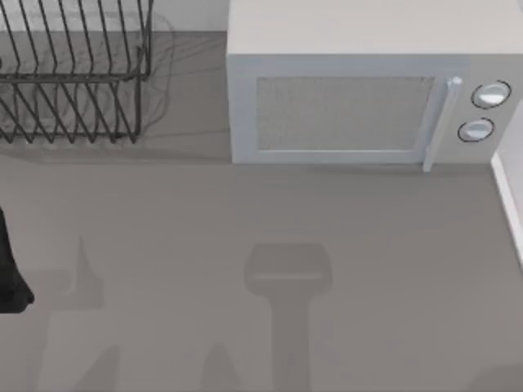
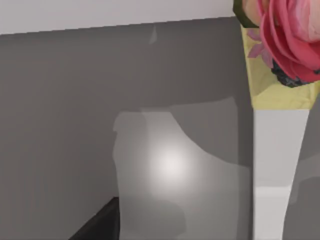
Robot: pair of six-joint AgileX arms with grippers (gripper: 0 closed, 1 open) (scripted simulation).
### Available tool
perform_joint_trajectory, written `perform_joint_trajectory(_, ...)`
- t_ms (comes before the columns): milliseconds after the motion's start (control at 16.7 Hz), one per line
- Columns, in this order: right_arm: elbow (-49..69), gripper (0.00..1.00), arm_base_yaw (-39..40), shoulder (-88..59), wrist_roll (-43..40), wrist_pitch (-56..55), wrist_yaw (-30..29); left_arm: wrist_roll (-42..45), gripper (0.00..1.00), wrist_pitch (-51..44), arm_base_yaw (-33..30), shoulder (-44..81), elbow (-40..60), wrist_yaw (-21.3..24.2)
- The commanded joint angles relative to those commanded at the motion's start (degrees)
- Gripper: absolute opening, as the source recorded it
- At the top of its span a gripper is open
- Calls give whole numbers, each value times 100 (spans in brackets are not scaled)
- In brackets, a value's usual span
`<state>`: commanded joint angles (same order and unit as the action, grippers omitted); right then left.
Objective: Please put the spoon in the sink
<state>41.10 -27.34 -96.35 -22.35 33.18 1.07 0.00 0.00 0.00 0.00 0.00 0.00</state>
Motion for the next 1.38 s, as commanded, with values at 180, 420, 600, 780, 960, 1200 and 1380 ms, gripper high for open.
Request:
perform_joint_trajectory(180,241,0,-29,384,-15,431,28,0,100,0,0,0,0,0)
perform_joint_trajectory(420,807,0,-49,670,-43,1334,38,0,100,0,0,0,0,0)
perform_joint_trajectory(600,1327,0,-52,1009,-55,2327,35,0,100,0,0,0,0,0)
perform_joint_trajectory(780,1680,0,-44,1290,-53,2825,29,0,100,0,0,0,0,0)
perform_joint_trajectory(960,1717,0,-43,1321,-53,2872,29,0,100,0,0,0,0,0)
perform_joint_trajectory(1200,1883,0,-26,1134,10,2939,26,0,100,0,0,0,0,0)
perform_joint_trajectory(1380,2611,0,55,508,188,3249,4,0,100,0,0,0,0,0)
